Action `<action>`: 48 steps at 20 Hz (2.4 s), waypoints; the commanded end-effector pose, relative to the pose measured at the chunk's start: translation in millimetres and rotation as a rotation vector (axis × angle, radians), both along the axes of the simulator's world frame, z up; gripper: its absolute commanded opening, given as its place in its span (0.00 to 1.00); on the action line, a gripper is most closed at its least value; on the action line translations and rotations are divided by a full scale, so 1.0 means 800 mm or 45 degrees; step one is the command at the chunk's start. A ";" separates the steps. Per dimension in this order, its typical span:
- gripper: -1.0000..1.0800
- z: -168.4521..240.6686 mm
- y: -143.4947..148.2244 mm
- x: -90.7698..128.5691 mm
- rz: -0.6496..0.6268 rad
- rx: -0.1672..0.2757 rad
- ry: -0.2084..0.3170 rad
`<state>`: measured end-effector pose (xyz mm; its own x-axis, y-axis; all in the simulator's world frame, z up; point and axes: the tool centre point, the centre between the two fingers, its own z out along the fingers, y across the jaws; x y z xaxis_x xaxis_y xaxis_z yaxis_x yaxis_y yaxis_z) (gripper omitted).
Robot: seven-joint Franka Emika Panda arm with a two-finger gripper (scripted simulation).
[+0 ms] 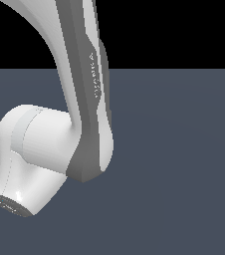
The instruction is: Turn on the faucet by rotating a designated handle.
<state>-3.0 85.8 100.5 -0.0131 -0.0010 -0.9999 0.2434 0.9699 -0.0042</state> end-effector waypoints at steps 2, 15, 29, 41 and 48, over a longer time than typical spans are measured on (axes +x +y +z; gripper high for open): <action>0.00 0.014 -0.003 -0.001 0.001 0.000 -0.005; 0.00 0.034 -0.024 -0.006 0.000 0.000 0.031; 0.00 0.064 -0.040 -0.018 0.052 0.008 0.017; 0.00 0.056 -0.115 -0.028 0.007 0.002 -0.016; 0.00 0.037 -0.089 -0.026 0.066 0.012 -0.023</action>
